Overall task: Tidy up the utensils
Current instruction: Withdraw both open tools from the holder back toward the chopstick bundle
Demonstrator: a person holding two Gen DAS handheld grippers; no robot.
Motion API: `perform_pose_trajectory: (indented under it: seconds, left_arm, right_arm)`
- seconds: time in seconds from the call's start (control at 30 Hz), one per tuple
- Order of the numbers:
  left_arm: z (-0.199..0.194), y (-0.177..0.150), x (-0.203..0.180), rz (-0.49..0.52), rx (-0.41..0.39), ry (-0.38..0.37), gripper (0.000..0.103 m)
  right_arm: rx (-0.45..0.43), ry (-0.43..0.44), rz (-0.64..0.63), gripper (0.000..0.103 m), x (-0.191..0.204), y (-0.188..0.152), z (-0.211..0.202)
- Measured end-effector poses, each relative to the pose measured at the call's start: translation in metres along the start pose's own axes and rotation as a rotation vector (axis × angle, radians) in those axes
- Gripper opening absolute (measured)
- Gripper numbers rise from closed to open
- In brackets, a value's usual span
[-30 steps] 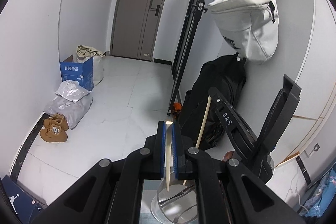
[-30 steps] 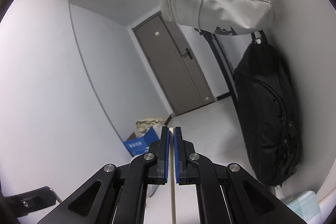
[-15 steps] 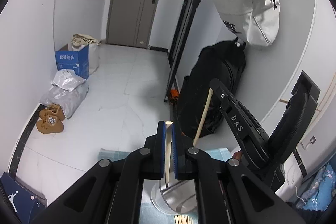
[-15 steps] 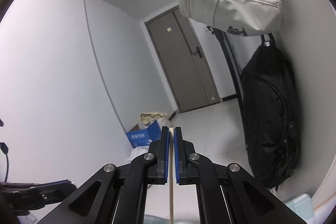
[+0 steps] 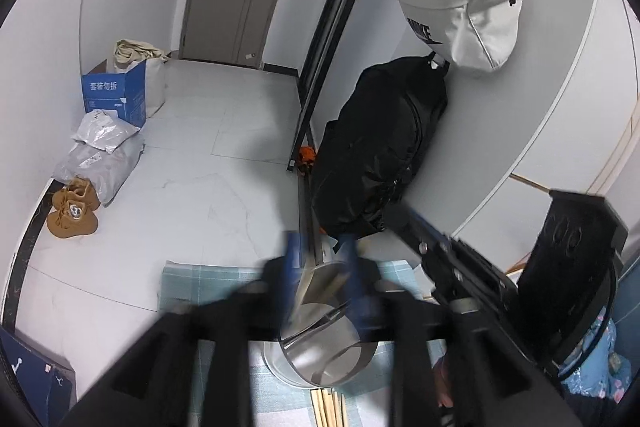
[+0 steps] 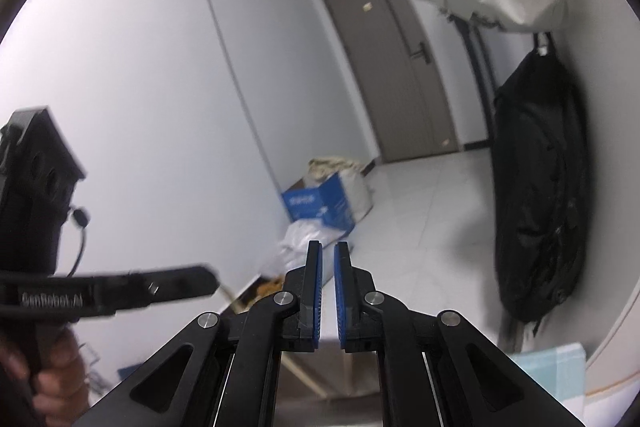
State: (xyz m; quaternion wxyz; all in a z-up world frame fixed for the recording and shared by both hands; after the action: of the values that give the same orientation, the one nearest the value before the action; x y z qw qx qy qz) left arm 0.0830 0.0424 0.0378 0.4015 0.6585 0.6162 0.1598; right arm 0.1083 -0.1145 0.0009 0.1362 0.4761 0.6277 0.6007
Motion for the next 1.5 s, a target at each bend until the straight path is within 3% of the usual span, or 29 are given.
perform_pose_trajectory:
  seconds: [0.03,0.1,0.17,0.27,0.37,0.63,0.83,0.97,1.03,1.23,1.5]
  left_arm:
    - [0.000,0.000,0.001,-0.012,0.004,0.005,0.059]
    - [-0.009,-0.001,0.004,-0.037,-0.022,0.021,0.059]
    - [-0.015,-0.002,0.003,-0.037,-0.033,0.032,0.059]
    - [-0.024,-0.006,0.001,-0.034,-0.041,0.068,0.061]
    - [-0.029,-0.012,-0.003,-0.031,-0.038,0.111,0.066]
    - [-0.046,-0.030,-0.014,-0.011,-0.049,0.160,0.067]
    - [-0.052,-0.047,-0.020,0.017,-0.033,0.194,0.067]
    - [-0.051,-0.069,-0.021,0.025,0.001,0.212,0.071]
    - [-0.050,-0.081,-0.021,0.023,0.013,0.212,0.076]
    - [-0.041,-0.107,-0.020,0.050,0.016,0.214,0.077]
    - [-0.012,-0.133,-0.006,0.011,0.069,0.196,0.077]
  right_arm:
    - [0.013,0.002,0.004,0.007,0.000,0.000,-0.002]
    - [0.029,0.013,0.025,0.014,-0.001,-0.001,-0.009]
    - [0.018,0.007,0.046,0.037,-0.003,-0.001,-0.023]
    - [-0.006,-0.018,0.068,0.060,-0.008,-0.002,-0.047]
    - [-0.023,-0.040,0.101,0.074,-0.013,-0.005,-0.071]
    - [-0.040,-0.074,0.099,0.088,-0.012,-0.012,-0.118]
    - [-0.014,-0.102,0.097,0.090,-0.010,-0.023,-0.137]
    - [0.000,-0.139,0.102,0.103,-0.013,-0.039,-0.150]
    - [0.031,-0.138,0.109,0.103,-0.016,-0.050,-0.153]
    - [0.114,-0.171,0.096,0.103,-0.020,-0.081,-0.154]
    - [0.251,-0.260,0.096,0.103,-0.026,-0.124,-0.144]
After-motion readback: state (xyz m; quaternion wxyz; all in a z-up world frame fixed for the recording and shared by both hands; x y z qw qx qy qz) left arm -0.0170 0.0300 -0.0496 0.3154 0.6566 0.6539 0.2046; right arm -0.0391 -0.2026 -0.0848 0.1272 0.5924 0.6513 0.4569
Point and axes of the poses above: each gripper's, at about its wrist camera, not at the fingertips, and z roughly the way its jaws point, x to its left, y to its top, the point moved 1 cm from there along z, roughly the way its jaws point, and after that the axes turned 3 degrees about z, right-handed, at the moved point
